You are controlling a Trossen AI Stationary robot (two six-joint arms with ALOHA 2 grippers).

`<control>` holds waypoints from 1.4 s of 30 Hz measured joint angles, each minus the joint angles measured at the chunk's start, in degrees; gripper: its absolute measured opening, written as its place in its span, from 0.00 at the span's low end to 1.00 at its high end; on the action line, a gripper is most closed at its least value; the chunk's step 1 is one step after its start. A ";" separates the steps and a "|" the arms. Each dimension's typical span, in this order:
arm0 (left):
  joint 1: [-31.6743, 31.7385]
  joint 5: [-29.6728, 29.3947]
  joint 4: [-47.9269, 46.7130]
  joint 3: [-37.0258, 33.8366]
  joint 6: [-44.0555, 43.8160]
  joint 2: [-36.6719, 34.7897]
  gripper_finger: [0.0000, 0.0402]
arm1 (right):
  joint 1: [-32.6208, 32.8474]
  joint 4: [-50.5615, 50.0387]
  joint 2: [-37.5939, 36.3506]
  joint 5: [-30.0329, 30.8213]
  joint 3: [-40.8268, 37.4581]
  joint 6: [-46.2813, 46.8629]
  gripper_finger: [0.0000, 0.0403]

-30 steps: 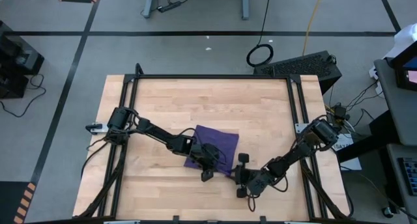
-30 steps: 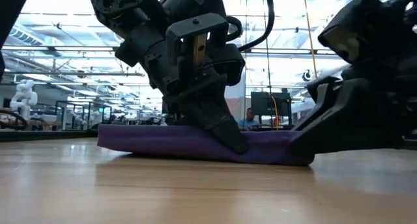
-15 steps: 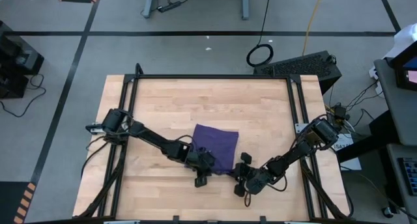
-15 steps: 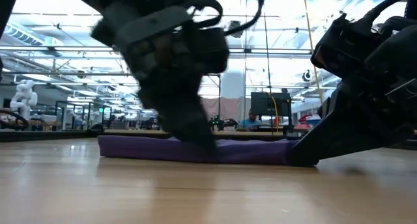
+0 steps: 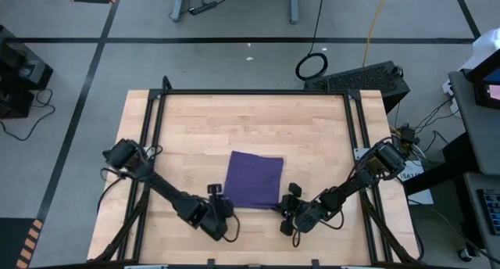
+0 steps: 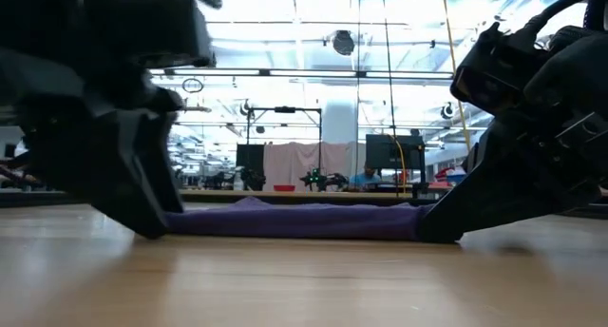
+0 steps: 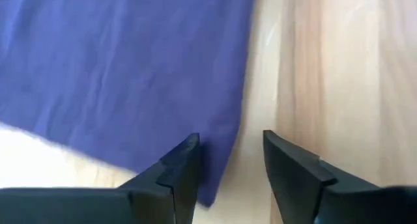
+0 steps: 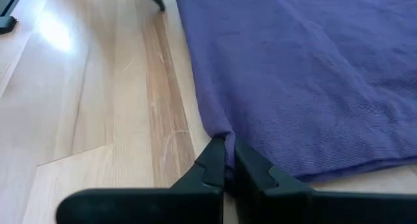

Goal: Roll towel
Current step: Roll the purple towel

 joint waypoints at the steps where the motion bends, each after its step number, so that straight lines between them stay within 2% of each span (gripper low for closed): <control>1: -0.31 -0.59 -0.97 0.02 -1.23 0.00 0.40 | 0.00 0.09 0.00 -0.17 0.00 -0.02 0.01; 4: -0.57 -1.58 -1.64 0.02 -2.58 0.00 0.29 | 0.00 0.17 0.00 -0.76 0.00 -0.50 0.01; 8: -0.15 -1.36 -1.64 -0.07 -3.48 -0.64 0.06 | 0.07 1.18 0.00 -3.25 -0.01 -2.53 0.01; 9: 0.14 -0.27 -1.51 -0.07 -4.20 -0.69 0.03 | 0.08 1.72 -0.02 -4.02 -0.03 -3.16 0.01; 11: 0.50 2.82 -1.94 -0.10 -4.56 -1.47 0.03 | 0.14 2.59 -0.30 -5.84 -0.07 -4.81 0.02; 16: 1.97 15.58 -0.83 0.95 -4.62 -3.51 0.01 | 1.25 3.05 -1.84 -9.59 -0.22 -11.79 0.06; 21: 4.97 24.39 1.85 1.33 -6.13 -6.14 0.01 | 4.67 2.20 -4.70 -8.54 -0.25 -22.49 0.18; 27: 8.72 28.41 2.87 1.28 -8.32 -6.64 0.01 | 9.12 7.08 -5.65 0.05 -0.17 -28.48 0.36; 32: 10.66 28.59 4.08 -0.68 -10.64 -6.16 0.01 | 8.22 5.67 -1.82 3.92 3.47 -25.31 0.47; 38: 11.10 28.30 6.03 -2.10 -12.14 -6.14 0.01 | 4.65 -3.63 2.12 2.33 9.82 -25.26 0.48; 42: 11.10 28.19 6.70 -2.05 -12.14 -6.14 0.00 | 1.80 -10.51 2.73 1.30 12.16 -22.12 0.44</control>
